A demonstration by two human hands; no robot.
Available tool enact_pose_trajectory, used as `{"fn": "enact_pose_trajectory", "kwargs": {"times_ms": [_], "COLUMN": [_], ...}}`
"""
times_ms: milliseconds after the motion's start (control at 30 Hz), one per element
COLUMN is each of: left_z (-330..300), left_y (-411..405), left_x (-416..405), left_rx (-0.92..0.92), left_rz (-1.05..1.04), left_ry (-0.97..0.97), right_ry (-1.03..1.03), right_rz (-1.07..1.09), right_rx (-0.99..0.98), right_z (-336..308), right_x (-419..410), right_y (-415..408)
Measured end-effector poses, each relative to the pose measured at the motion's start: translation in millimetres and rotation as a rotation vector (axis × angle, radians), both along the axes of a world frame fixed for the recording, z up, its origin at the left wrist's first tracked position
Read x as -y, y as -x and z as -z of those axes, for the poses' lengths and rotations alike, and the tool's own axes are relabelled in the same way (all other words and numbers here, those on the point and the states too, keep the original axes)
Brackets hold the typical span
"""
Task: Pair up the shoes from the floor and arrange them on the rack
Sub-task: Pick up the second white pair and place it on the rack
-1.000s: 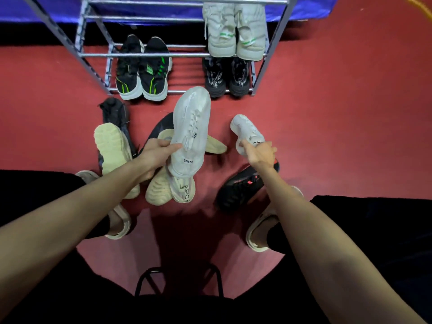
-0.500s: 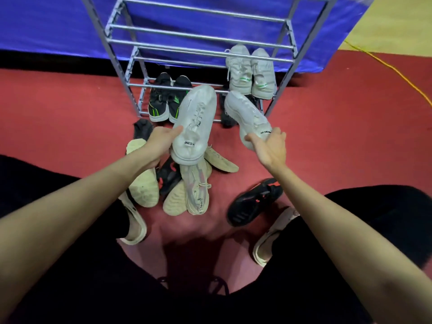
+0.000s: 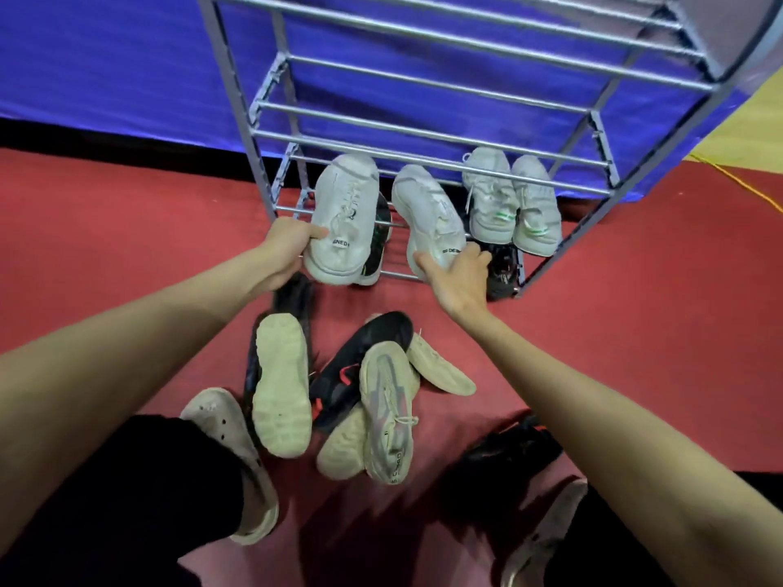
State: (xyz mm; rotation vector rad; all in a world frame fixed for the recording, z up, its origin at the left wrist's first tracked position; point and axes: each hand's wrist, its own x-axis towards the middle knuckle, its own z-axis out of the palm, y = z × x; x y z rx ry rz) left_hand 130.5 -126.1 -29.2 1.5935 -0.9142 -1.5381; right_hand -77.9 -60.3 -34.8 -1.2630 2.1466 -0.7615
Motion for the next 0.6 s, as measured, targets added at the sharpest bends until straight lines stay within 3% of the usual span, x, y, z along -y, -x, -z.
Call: {"fn": "enact_pose_trajectory", "kwargs": {"times_ms": [200,600], "left_z": [37,76], "left_y": [-20,-7], "left_x": [72,141], "left_rx": [0.141,0.164], "left_rz": [-0.096,-0.143], "left_ry": [0.07,0.128], "right_ry": [0.065,0.108], "right_rz": [0.013,0.016], "right_rx": [0.027,-0.092], "right_z": [19,54], "right_x": [74,148], "right_y": [-30,-57]}}
